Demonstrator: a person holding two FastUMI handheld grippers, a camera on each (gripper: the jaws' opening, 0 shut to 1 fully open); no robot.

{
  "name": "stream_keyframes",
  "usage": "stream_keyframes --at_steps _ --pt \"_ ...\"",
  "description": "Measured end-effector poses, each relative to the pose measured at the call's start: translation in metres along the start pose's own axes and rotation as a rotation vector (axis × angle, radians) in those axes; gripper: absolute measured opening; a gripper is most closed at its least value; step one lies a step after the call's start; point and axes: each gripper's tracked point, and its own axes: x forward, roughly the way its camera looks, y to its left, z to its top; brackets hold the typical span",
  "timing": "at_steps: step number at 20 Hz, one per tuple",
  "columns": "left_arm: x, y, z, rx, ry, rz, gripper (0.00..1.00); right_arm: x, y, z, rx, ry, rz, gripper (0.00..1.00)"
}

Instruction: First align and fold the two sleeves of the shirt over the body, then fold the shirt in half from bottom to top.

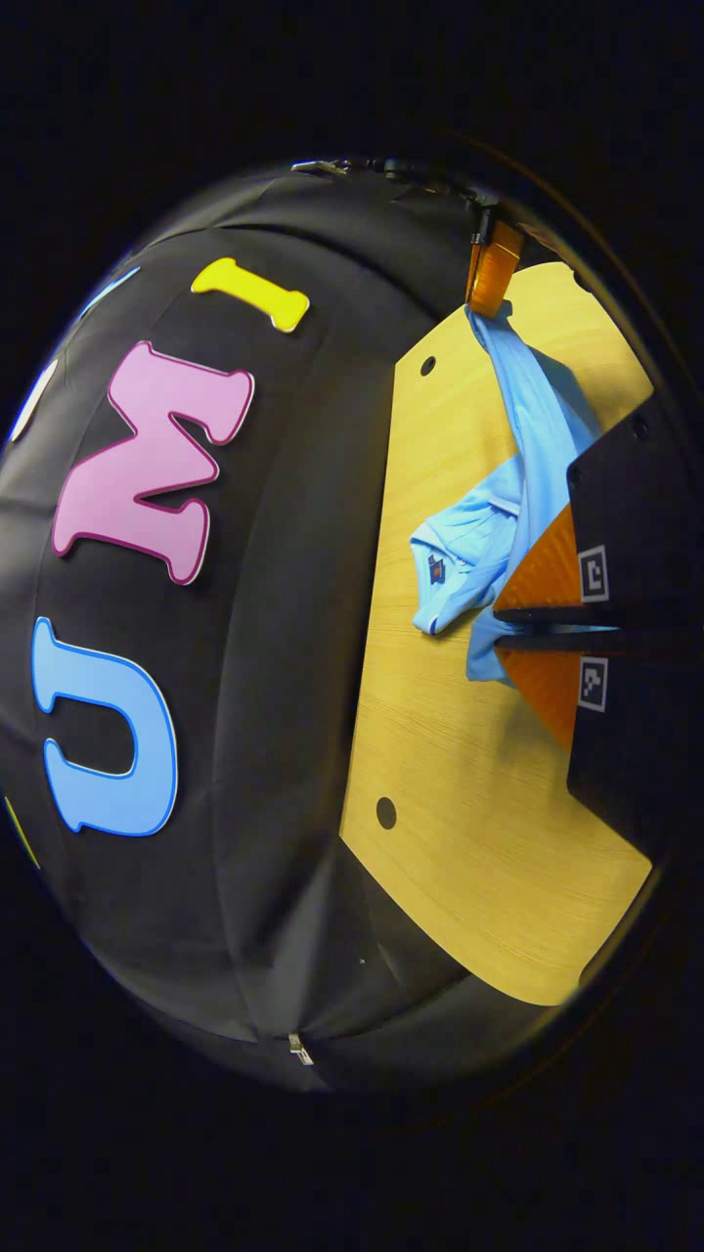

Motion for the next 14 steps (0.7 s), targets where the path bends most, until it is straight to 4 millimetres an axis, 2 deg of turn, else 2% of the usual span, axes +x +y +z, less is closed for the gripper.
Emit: stream_keyframes --at_steps 3,6,11,14 --pt "0.04 0.001 0.017 0.012 -0.016 0.015 0.06 0.048 -0.005 0.013 0.001 -0.01 -0.002 0.05" --pt "0.083 0.007 0.026 0.032 -0.011 0.032 0.06 0.095 -0.012 0.019 -0.011 -0.007 -0.012 0.05" --pt "0.156 0.025 0.02 0.001 0.032 0.086 0.06 0.171 -0.024 0.02 -0.005 0.02 -0.037 0.05" --pt "0.188 0.032 0.011 -0.035 0.062 0.114 0.09 0.207 -0.037 0.006 -0.001 0.059 -0.069 0.05"
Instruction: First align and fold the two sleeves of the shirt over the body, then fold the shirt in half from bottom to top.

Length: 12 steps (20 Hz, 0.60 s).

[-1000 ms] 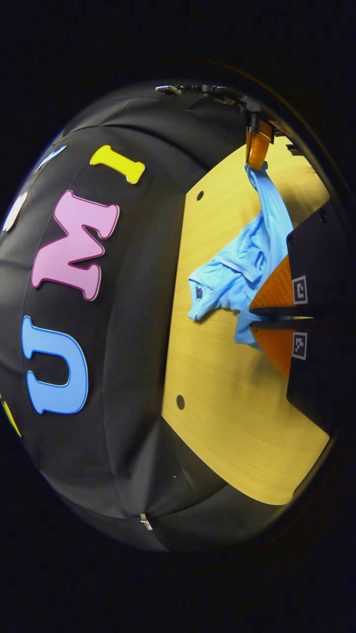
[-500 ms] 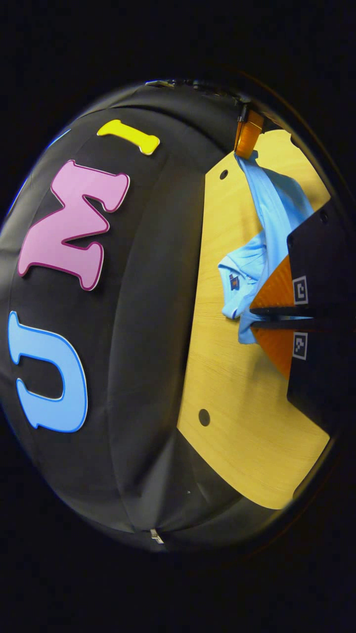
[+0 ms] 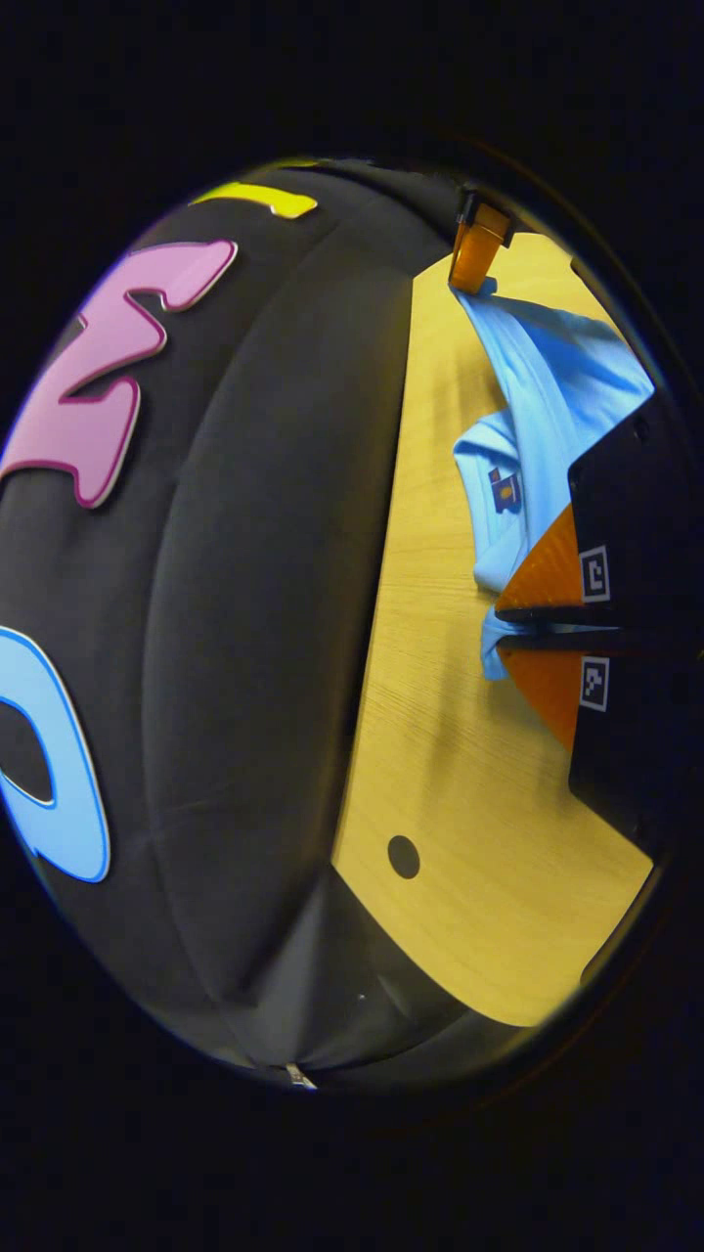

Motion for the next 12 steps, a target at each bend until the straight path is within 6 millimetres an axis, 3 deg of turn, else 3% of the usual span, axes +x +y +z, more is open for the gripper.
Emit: stream_keyframes --at_steps 5,8,12 --pt "0.03 0.012 -0.024 0.017 0.059 0.045 0.06 0.033 -0.007 -0.037 -0.003 0.09 -0.05 0.05" --pt "0.037 0.013 -0.038 0.029 0.094 0.059 0.06 0.037 -0.006 -0.057 0.002 0.145 -0.062 0.05" --pt "0.041 0.012 -0.044 0.034 0.11 0.059 0.06 0.041 -0.01 -0.067 0.006 0.172 -0.079 0.05"
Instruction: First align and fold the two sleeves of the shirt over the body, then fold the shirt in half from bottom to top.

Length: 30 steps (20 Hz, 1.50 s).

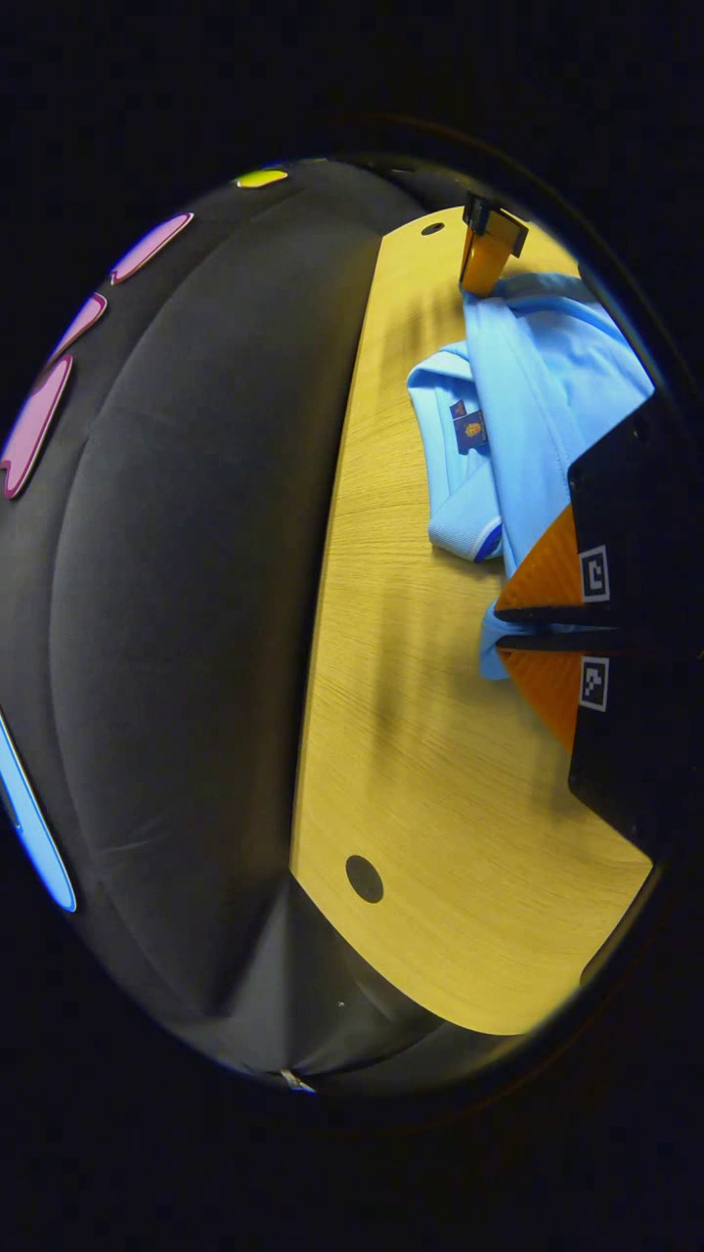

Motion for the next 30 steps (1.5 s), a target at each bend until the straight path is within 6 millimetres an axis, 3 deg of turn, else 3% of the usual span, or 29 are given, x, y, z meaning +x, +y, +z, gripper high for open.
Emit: stream_keyframes --at_steps 7,9,10,12,13,15,16,17,18,21,22,26,30 --pt "0.002 0.001 -0.004 0.001 0.006 0.0 0.06 0.001 -0.001 -0.002 0.014 0.011 -0.021 0.05" --pt "0.003 -0.002 -0.009 0.003 0.02 -0.006 0.1 0.001 -0.003 -0.003 -0.008 0.012 -0.04 0.11" --pt "0.004 0.0 -0.008 0.008 0.018 -0.005 0.16 -0.001 -0.004 -0.004 -0.021 0.01 -0.044 0.1" --pt "0.002 -0.002 -0.009 0.013 0.024 -0.007 0.22 -0.002 -0.003 -0.005 -0.031 0.015 -0.047 0.25" --pt "0.001 -0.002 -0.01 0.017 0.027 -0.007 0.31 -0.002 -0.005 -0.006 -0.031 0.019 -0.054 0.27" --pt "-0.001 -0.004 -0.011 0.018 0.029 -0.004 0.51 -0.005 -0.01 -0.005 -0.028 0.02 -0.07 0.39" --pt "-0.003 -0.004 -0.012 0.018 0.029 -0.002 0.61 -0.008 -0.012 -0.004 -0.024 0.02 -0.075 0.59" --pt "-0.005 -0.003 -0.013 0.021 0.026 -0.001 0.71 -0.011 -0.013 -0.002 -0.017 0.011 -0.074 0.69" --pt "-0.006 -0.002 -0.014 0.023 0.031 0.004 0.81 -0.013 -0.013 0.0 -0.01 0.0 -0.072 0.7" --pt "-0.011 0.008 -0.01 0.04 0.015 0.055 0.83 -0.019 -0.013 -0.001 -0.001 -0.003 -0.065 0.74" --pt "-0.015 0.011 -0.009 0.042 0.005 0.069 0.91 -0.022 -0.013 -0.001 0.001 -0.008 -0.062 0.76" --pt "-0.034 0.013 -0.002 0.04 -0.043 0.074 0.92 -0.041 -0.013 0.01 0.0 -0.068 -0.057 0.77" --pt "-0.077 0.003 0.015 0.045 -0.137 0.033 0.92 -0.084 -0.005 0.033 -0.024 -0.173 -0.032 0.77"
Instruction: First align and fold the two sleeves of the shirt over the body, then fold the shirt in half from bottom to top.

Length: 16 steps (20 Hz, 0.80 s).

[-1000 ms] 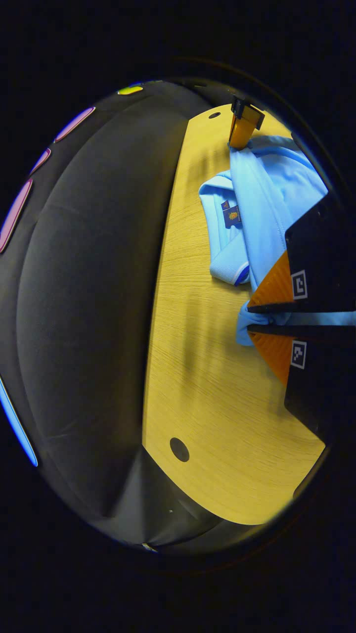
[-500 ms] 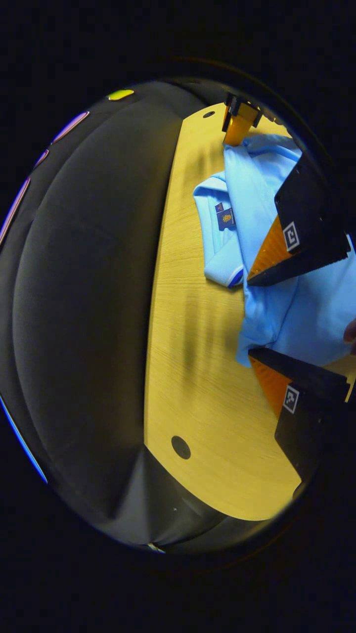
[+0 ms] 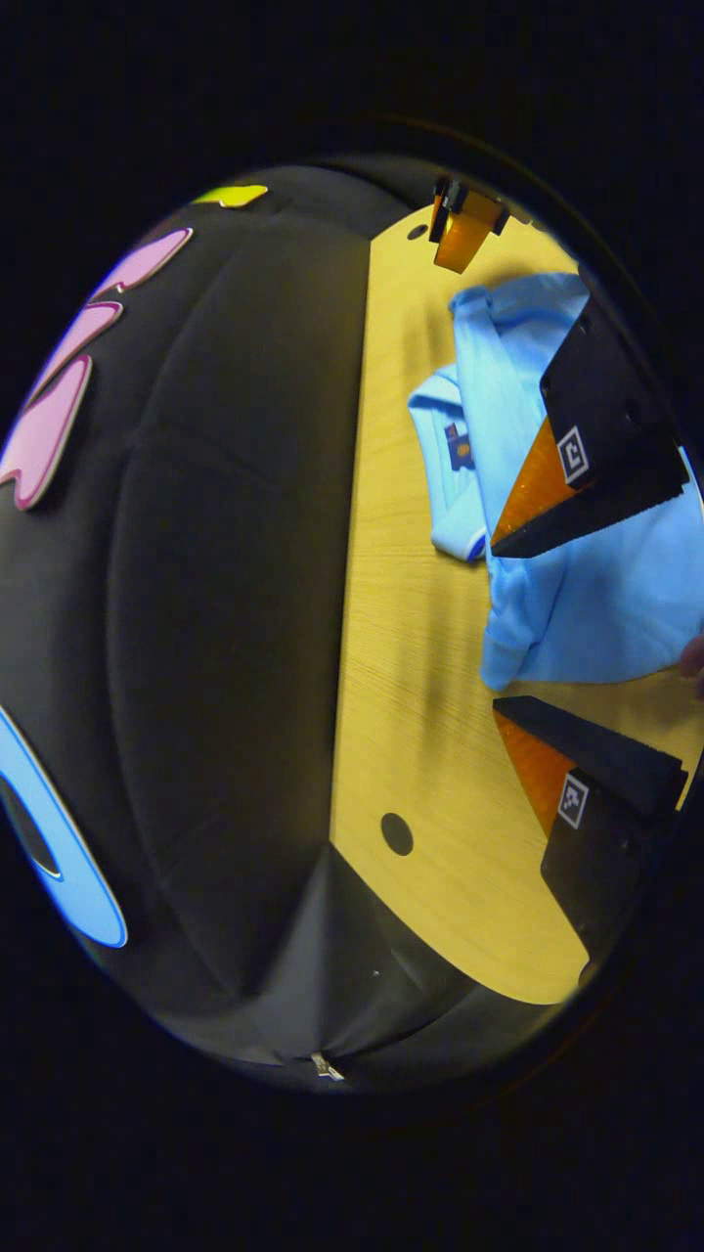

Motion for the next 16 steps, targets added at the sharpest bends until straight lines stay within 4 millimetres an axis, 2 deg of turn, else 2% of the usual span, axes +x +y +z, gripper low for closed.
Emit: stream_keyframes --at_steps 3,5,6,7,11,16 --pt "-0.045 -0.006 0.017 0.019 -0.076 -0.029 0.92 -0.041 0.006 0.019 -0.007 -0.077 0.016 0.77" --pt "-0.078 -0.009 0.029 0.042 -0.13 -0.04 0.92 -0.07 0.015 0.028 -0.01 -0.114 0.032 0.85" --pt "-0.095 -0.01 0.032 0.051 -0.151 -0.045 0.92 -0.086 0.018 0.032 -0.016 -0.131 0.036 0.93" --pt "-0.113 -0.013 0.036 0.054 -0.173 -0.054 0.92 -0.101 0.021 0.036 -0.018 -0.15 0.043 0.94" --pt "-0.195 -0.025 0.047 0.043 -0.254 -0.099 0.92 -0.173 0.032 0.055 -0.024 -0.213 0.069 0.98" --pt "-0.294 -0.024 0.052 0.066 -0.347 -0.1 0.91 -0.259 0.038 0.085 -0.031 -0.328 0.076 0.97"
